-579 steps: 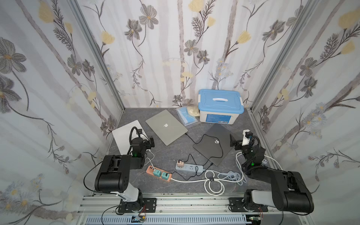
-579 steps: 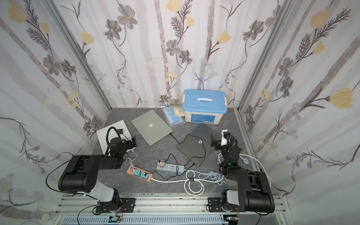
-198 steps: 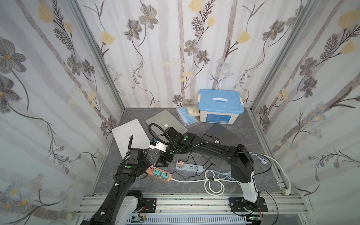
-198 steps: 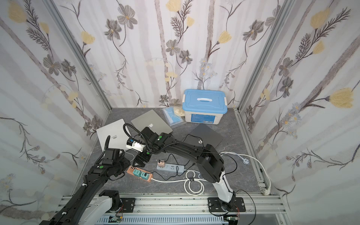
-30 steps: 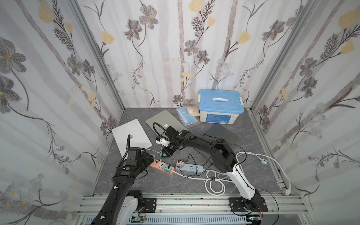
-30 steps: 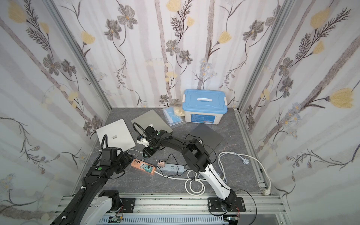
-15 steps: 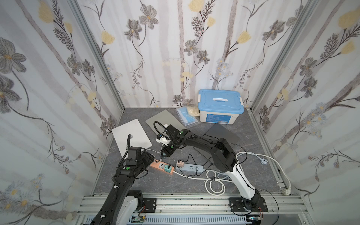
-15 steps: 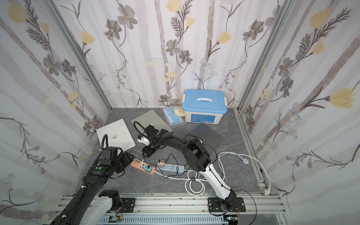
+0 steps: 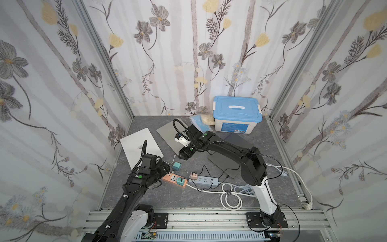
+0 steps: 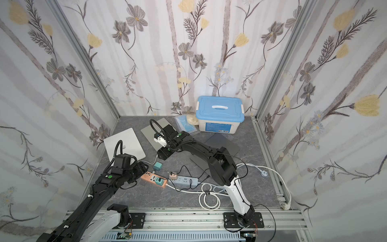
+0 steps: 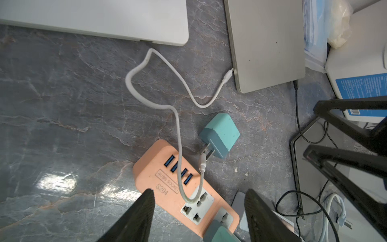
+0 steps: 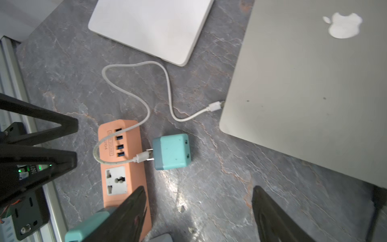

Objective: Unplug the laptop charger
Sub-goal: Remove the charging cable from the laptop.

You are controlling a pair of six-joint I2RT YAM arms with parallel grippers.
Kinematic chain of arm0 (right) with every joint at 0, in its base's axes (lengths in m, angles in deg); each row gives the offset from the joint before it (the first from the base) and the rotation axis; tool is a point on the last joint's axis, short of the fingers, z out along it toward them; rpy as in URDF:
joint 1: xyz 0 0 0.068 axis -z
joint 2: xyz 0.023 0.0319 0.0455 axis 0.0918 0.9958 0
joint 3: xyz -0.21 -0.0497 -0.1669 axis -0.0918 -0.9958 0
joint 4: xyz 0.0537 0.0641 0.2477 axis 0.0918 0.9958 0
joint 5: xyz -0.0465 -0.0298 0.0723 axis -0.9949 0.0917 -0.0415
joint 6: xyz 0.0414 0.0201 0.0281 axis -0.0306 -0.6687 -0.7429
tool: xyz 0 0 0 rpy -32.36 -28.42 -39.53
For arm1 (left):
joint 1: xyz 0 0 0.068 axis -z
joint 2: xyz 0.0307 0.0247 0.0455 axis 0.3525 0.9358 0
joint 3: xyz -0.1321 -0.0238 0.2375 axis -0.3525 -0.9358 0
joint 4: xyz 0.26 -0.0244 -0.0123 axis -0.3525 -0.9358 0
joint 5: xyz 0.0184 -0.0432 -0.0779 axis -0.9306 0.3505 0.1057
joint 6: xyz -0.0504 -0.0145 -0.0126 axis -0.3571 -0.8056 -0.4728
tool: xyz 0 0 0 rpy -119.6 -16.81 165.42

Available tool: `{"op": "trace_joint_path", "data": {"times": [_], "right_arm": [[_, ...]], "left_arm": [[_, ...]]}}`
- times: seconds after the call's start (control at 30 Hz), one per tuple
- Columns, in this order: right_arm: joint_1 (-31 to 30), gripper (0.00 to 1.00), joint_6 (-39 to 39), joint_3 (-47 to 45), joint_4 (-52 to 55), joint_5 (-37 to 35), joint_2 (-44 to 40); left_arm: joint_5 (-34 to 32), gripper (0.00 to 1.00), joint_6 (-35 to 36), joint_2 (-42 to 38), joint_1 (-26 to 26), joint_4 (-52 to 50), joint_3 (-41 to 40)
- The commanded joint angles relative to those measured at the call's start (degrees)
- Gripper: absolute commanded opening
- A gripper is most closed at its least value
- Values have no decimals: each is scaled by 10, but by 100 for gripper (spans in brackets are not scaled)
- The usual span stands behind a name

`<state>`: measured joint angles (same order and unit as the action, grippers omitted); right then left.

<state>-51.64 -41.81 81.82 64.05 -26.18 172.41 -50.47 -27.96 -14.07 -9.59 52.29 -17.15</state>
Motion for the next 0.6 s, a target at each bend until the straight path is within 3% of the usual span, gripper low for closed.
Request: {"op": "trace_joint_path", "data": {"times": [0.0, 0.23, 0.57], "right_arm": [[15, 80, 21, -42, 5, -40, -32], [87, 80, 18, -113, -24, -74, -54], [106, 81, -7, -99, -51, -119, -2]], "left_arm": [[-10, 71, 31, 18, 13, 12, 25], [-4, 71, 58, 143, 65, 66, 112], [-13, 72, 62, 360, 121, 153, 223]]}}
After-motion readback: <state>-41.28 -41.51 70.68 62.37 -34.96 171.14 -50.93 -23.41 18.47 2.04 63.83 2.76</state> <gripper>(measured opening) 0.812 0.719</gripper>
